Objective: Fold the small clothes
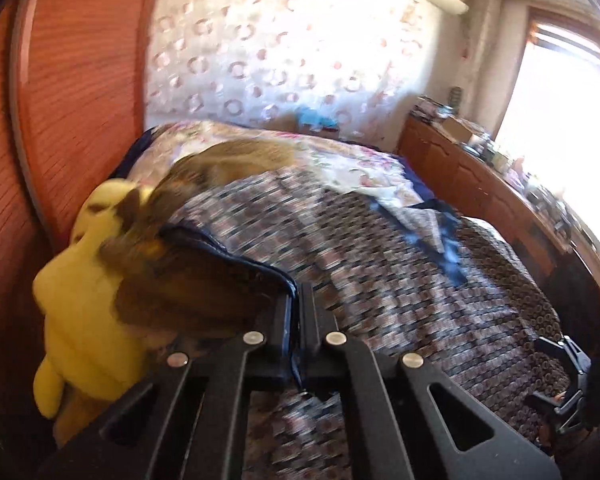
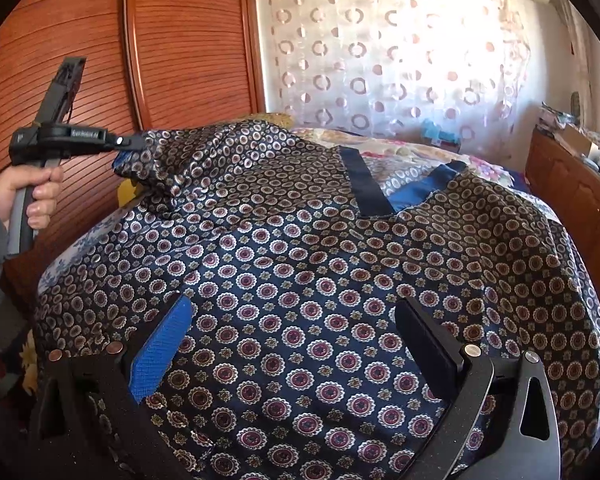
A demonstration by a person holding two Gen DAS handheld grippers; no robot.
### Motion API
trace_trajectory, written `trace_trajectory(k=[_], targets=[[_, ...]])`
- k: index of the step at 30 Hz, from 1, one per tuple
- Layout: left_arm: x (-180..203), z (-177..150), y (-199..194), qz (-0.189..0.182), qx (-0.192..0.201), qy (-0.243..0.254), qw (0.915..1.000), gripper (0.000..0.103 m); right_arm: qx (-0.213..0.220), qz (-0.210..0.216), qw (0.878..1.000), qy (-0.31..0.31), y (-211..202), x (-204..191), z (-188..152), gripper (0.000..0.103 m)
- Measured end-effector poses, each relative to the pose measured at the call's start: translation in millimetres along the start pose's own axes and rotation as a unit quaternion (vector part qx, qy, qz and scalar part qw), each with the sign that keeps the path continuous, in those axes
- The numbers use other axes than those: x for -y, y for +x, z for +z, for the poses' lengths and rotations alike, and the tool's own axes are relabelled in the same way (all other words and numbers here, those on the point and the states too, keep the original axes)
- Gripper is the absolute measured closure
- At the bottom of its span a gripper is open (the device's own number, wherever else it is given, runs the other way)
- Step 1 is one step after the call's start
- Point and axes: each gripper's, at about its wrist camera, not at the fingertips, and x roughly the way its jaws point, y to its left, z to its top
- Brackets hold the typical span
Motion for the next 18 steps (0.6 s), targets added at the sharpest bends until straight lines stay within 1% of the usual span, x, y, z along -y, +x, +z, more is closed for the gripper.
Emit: trace_trajectory(k=[6, 9, 10, 12, 14, 16, 18], targets=[[69.2, 28.2, 16.6, -0.022, -0.005, 0.076, 0.9969, 0.103, 0.01, -0.008, 1.0, 0.015, -8.1, 12.9, 1.0, 0.0], [92.3, 31.1, 23.8, -0.005, -0.007, 0.104, 0.9946, 0.102, 0.012, -0.011, 1.0, 0.021, -11.4, 19.0, -0.4, 0.0], [96.7, 31.2, 22.7, -0.003, -0.004, 0.11, 0.9939, 0.098, 0.012, -0.012, 1.0, 0.024, -12.4, 21.0, -1.0, 0.0], [101.5, 29.8, 17.9, -0.01, 0.004, 0.115, 0.9933, 0.094, 0.012, -0.013, 0.999, 0.026, -13.3, 23.4, -2.0, 0.0], [101.4, 26.3, 13.0, -0.003, 0.003, 0.121, 0.9926, 0.085, 0.013, -0.016, 0.999, 0.027, -14.4, 25.9, -2.3, 0.0], [98.3, 21.5, 5.0, 0.005, 0.004, 0.129, 0.9917, 0.074, 0.013, -0.018, 0.999, 0.028, -15.4, 28.6, -2.0, 0.0], [97.6, 16.5, -1.2, 0.01, 0.005, 0.131, 0.9913, 0.066, 0.014, -0.02, 0.999, 0.028, -16.2, 30.8, 0.2, 0.0]])
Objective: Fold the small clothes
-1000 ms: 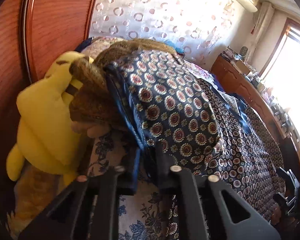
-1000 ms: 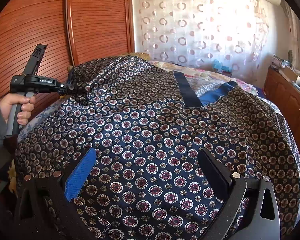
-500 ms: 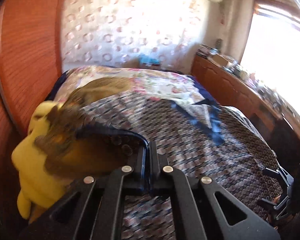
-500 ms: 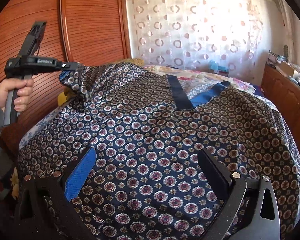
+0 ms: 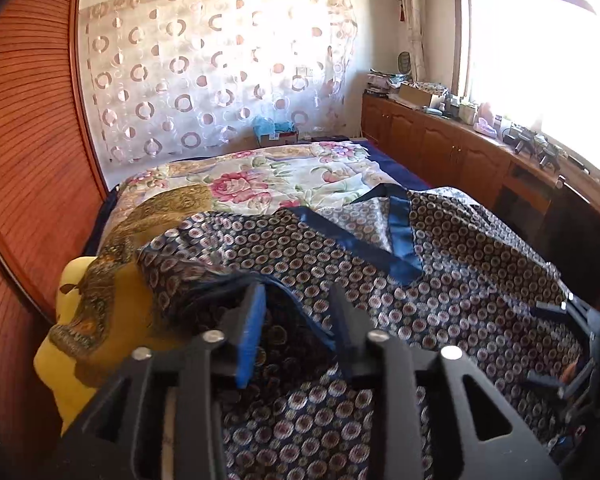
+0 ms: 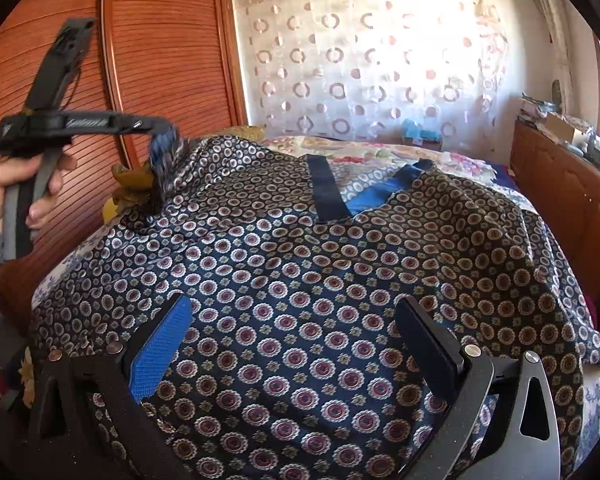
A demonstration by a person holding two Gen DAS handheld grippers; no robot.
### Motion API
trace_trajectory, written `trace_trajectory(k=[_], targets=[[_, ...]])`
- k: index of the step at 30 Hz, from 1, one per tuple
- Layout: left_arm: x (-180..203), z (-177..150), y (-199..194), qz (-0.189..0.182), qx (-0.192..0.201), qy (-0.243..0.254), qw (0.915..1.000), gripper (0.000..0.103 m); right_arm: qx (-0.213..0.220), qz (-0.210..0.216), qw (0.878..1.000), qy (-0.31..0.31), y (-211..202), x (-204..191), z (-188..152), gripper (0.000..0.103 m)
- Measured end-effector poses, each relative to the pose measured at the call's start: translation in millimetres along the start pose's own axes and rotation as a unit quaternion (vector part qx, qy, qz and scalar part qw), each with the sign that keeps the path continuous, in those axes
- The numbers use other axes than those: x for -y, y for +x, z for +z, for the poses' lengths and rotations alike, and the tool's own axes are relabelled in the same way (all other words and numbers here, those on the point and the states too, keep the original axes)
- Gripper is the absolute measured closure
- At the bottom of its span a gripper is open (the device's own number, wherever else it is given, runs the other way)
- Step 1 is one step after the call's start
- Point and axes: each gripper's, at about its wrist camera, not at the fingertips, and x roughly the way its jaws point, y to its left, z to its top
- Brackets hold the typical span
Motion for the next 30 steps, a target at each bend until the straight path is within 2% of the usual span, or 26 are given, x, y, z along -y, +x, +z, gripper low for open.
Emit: trace_trajectory(k=[6, 10, 15, 21, 24, 27, 30], targets=[[-11.0, -28.7, -28.1, 0.008, 0.004, -0.01, 0.9999, 0.062, 0.0, 0.004, 1.0, -0.012, 3.2, 2.3, 14.7, 0.0], [-19.7, -52.4, -34.8, 0.017, -0.004, -0.017, 0.9997, 0.059, -0.002, 0.019, 0.999, -0.034, 10.1, -4.5, 36.1, 0.003], [-25.8, -75.6, -13.7, 0.028, -0.033, -0.025, 0.9988, 0.057, -0.016, 0.045, 0.997, -0.068, 35.0, -23.7, 67.9, 0.004], [-36.1, -96.5, 23.2, 0.038, -0.081, -0.041, 0.9952, 0.057, -0.051, 0.071, 0.992, -0.096, 88.8, -48.3, 96.2, 0.011], [-37.8, -102.3, 34.0, 0.038, -0.094, -0.046, 0.9937, 0.057, -0.074, 0.083, 0.99, -0.087, 118.9, -54.2, 103.0, 0.017], [-38.5, -107.0, 42.5, 0.043, -0.107, -0.046, 0.9923, 0.057, -0.103, 0.096, 0.988, -0.068, 149.9, -56.9, 104.1, 0.027], [-39.3, -107.8, 44.9, 0.047, -0.11, -0.049, 0.9916, 0.054, -0.128, 0.1, 0.985, -0.065, 176.8, -63.0, 102.9, 0.042]])
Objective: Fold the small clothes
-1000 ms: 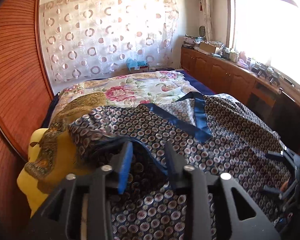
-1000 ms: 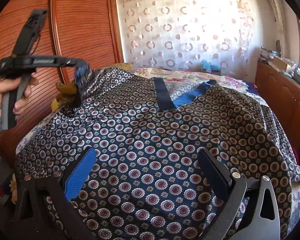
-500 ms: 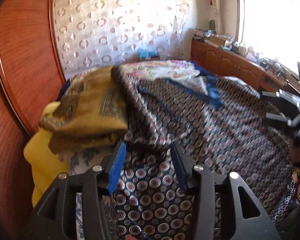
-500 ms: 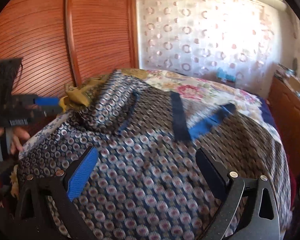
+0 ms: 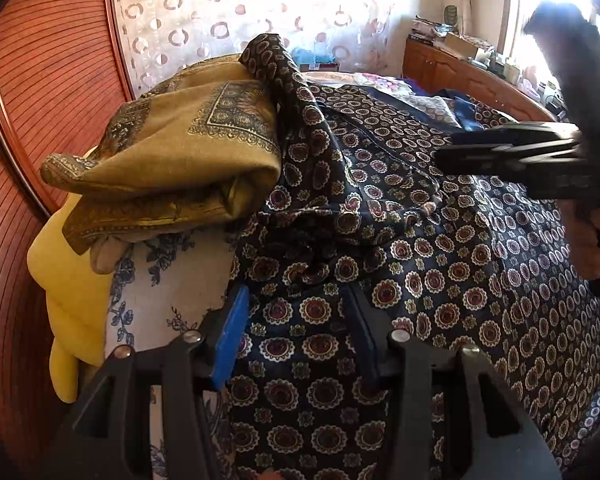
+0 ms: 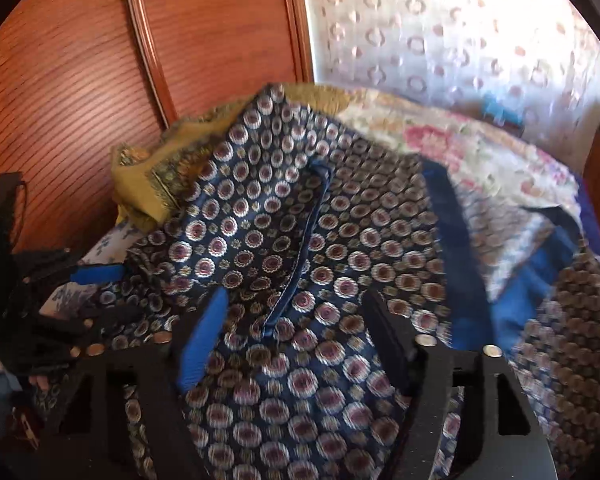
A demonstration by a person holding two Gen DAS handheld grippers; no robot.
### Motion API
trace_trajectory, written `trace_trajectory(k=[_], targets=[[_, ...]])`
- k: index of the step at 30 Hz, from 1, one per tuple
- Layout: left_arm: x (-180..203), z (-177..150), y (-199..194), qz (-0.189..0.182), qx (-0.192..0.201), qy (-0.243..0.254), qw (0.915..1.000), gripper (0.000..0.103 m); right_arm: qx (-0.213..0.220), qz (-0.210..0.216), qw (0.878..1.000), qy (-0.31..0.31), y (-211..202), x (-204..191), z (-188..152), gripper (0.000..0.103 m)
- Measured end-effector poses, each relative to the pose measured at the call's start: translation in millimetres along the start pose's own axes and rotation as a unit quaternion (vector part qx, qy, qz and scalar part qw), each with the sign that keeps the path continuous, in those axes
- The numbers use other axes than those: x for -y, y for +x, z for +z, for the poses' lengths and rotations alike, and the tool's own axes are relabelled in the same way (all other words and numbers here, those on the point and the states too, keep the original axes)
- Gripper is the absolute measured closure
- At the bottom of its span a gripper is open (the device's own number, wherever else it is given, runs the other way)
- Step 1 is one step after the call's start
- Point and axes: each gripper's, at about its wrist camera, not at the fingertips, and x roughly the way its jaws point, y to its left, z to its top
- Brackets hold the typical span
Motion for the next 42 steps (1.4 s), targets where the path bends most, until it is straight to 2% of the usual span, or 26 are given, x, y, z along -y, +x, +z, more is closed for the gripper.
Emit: trace_trajectory(k=[2, 7, 9, 10, 13, 16, 19, 22, 24, 26, 27, 29, 31, 35, 40, 42], targets=[[0.4, 0.0, 0.3, 0.0, 0.0, 0.0, 1.0, 0.053, -0.014, 0.001, 1.0, 0.001, 15.1, -1.6, 2.5, 0.054], [-5.5, -0.5, -0.6, -0.001, -0.001, -0.004, 1.0, 0.049, -0.033, 0.009, 0.999, 0.002, 35.4, -4.5, 4.0, 0.071], [-6.8, -1.1, -0.3, -0.003, -0.001, -0.005, 1.0, 0.049, -0.03, 0.003, 1.0, -0.006, 37.3, -6.3, 3.8, 0.079], [-4.9, 0.5, 0.1, -0.004, -0.001, -0.006, 1.0, 0.049, -0.031, 0.003, 0.999, -0.009, 37.7, -7.0, 3.3, 0.089], [-5.7, 1.3, 0.0, -0.004, -0.001, -0.006, 1.0, 0.049, -0.034, 0.01, 0.999, -0.017, 36.4, -7.3, 0.8, 0.101], [-4.4, 1.9, -0.1, -0.001, -0.002, -0.004, 1.0, 0.048, -0.021, -0.007, 0.999, -0.031, 25.7, -12.0, -5.9, 0.102], [-5.1, 1.4, -0.1, -0.003, -0.002, -0.006, 1.0, 0.048, -0.018, -0.02, 0.999, -0.02, 15.5, -10.3, -11.4, 0.102], [-4.7, 2.5, 0.4, 0.001, -0.002, -0.003, 1.0, 0.048, -0.023, -0.038, 0.999, -0.015, 13.7, -10.6, -15.3, 0.101], [-5.6, 3.0, 1.0, 0.0, -0.002, -0.006, 1.0, 0.048, -0.021, -0.051, 0.998, -0.02, 12.2, -11.9, -16.1, 0.091], [-5.7, 2.5, 0.8, -0.002, -0.002, -0.008, 1.0, 0.047, -0.014, -0.051, 0.998, -0.016, 5.9, -9.5, -15.9, 0.071], [-5.5, 2.5, 0.6, -0.001, -0.002, -0.007, 1.0, 0.047, -0.007, -0.049, 0.999, -0.012, -0.9, -7.7, -17.3, 0.068], [-5.4, 1.8, -0.2, 0.001, -0.002, -0.005, 1.0, 0.047, 0.011, -0.051, 0.999, -0.002, -18.6, -0.6, -19.9, 0.054], [-5.0, 1.1, -1.6, 0.003, -0.002, -0.006, 1.0, 0.048, 0.025, -0.058, 0.998, 0.006, -36.6, 7.8, -24.9, 0.048], [-0.9, 1.3, -15.3, 0.001, 0.029, -0.009, 0.9995, 0.048, 0.06, -0.084, 0.994, 0.021, -89.4, 33.3, -47.6, 0.041], [20.6, 8.1, -43.1, -0.016, 0.082, -0.009, 0.9965, 0.048, 0.08, -0.128, 0.987, 0.057, -148.1, 77.6, -84.4, 0.041], [33.2, 12.4, -49.5, -0.029, 0.094, -0.008, 0.9951, 0.047, 0.08, -0.161, 0.981, 0.07, -171.6, 99.5, -105.9, 0.04]])
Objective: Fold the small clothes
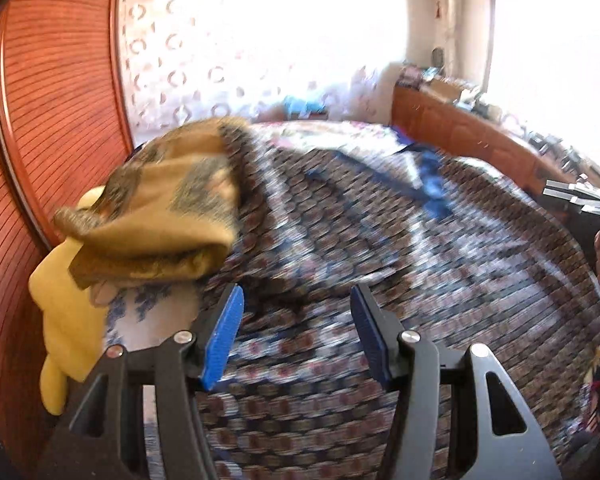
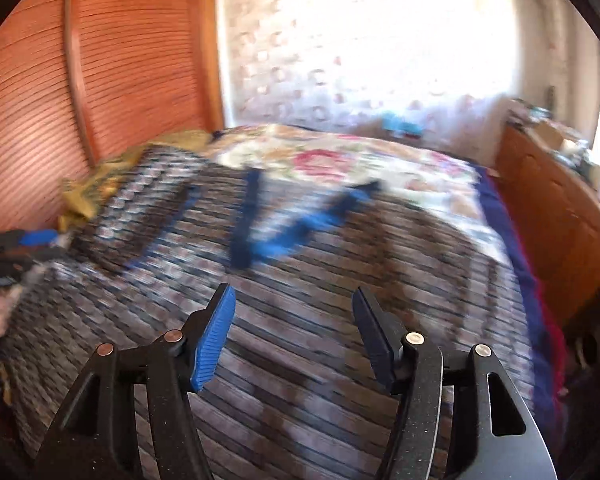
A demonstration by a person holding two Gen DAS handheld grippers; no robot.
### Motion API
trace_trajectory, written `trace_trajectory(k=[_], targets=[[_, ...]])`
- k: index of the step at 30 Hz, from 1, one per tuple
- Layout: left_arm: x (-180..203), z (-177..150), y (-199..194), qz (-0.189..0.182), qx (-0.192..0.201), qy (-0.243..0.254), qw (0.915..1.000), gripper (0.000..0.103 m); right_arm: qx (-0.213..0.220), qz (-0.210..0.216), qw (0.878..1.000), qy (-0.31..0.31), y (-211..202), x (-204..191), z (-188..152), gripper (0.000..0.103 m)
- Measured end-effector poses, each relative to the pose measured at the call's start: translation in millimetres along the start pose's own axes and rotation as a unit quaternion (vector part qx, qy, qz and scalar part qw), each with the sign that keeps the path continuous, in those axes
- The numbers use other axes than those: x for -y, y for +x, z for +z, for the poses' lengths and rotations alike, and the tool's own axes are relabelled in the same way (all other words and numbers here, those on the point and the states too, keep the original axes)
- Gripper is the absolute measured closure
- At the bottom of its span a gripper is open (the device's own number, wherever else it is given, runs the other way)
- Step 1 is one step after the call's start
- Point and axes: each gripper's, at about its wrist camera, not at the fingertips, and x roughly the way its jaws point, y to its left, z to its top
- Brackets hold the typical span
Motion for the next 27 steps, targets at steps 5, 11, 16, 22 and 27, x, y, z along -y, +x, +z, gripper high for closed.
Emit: trace_trajectory(k=[5, 11, 16, 22, 27], targets=[[37.9, 13.2, -2.2, -0.016, 0.029, -0.007, 0.9994, 0.048, -0.01, -0.054, 0.998, 0.041, -27.1, 69.5, -27.7, 0.041], [83.4, 21.3, -4.4, -0.029, 0.066, 0.007, 0.9974, 0.048, -0.037, -0.096, 0.99, 0.1, -36.7, 139.1, -56.7, 0.041], [106.8, 25.4, 0.1, -0.041, 0.073, 0.017, 0.9963, 0.047, -0.062, -0.086, 0.982, 0.155, -32.6, 173.4, -79.1, 0.041], [129.0, 28.4, 8.3, -0.084, 0.059, 0.014, 0.9946, 0.048, -0.086, -0.064, 0.976, 0.189, -28.7, 187.6, -94.4, 0.048], [152.1, 29.3, 15.2, -0.096, 0.071, 0.035, 0.9923, 0.048, -0.107, -0.059, 0.974, 0.193, -22.6, 187.9, -101.9, 0.055]])
